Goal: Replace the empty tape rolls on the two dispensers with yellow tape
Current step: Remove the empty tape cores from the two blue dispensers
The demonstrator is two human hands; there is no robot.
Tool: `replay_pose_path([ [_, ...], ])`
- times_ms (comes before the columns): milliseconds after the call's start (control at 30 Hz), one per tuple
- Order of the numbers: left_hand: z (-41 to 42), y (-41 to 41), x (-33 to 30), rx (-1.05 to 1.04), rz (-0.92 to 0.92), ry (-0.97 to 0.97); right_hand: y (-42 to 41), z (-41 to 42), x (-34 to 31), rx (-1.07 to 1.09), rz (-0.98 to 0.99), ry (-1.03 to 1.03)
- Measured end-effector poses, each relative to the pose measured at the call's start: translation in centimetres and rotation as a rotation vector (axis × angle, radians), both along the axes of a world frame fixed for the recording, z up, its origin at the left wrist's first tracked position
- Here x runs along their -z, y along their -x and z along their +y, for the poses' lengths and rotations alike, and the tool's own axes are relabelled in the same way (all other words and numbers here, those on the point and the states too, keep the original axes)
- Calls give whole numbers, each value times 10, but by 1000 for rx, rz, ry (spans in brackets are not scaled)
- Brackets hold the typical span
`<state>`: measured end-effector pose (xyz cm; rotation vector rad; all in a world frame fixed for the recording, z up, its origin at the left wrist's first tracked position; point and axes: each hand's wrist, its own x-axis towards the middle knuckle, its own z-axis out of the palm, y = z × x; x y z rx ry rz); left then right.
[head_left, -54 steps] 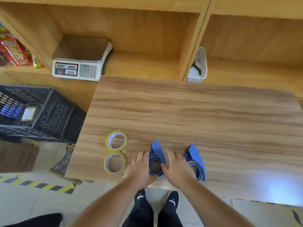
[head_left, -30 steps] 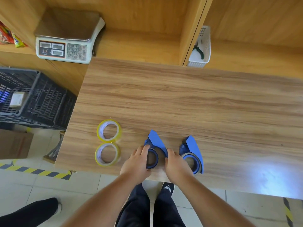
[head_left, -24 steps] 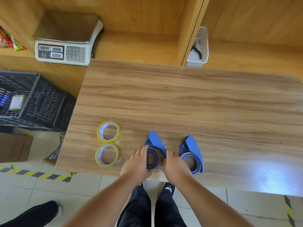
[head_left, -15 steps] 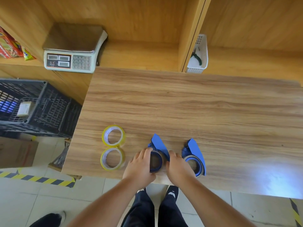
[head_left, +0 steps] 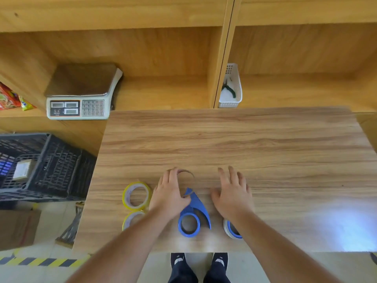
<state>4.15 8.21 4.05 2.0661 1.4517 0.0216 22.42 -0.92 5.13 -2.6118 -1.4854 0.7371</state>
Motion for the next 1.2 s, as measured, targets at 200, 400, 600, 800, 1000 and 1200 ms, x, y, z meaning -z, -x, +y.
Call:
replay_pose_path([
  [200, 43, -36, 17, -35, 53, 69, -23, 11, 8, 85, 14, 19],
  [400, 64, -61, 46, -10, 94, 93, -38, 12, 26, 158, 25, 42],
  [600, 75, -71, 71, -22, 88, 149, -47, 6, 41, 190, 47, 69],
  [800, 75, -74, 71, -50, 74, 144, -53, -1, 40, 221, 79, 73],
  [1000, 22, -77, 44, 32, -131, -25, -67, -31, 37, 245, 185, 51],
  [1200, -83, -86, 38, 202, -143, 77, -72, -72, 33, 168, 187, 76],
])
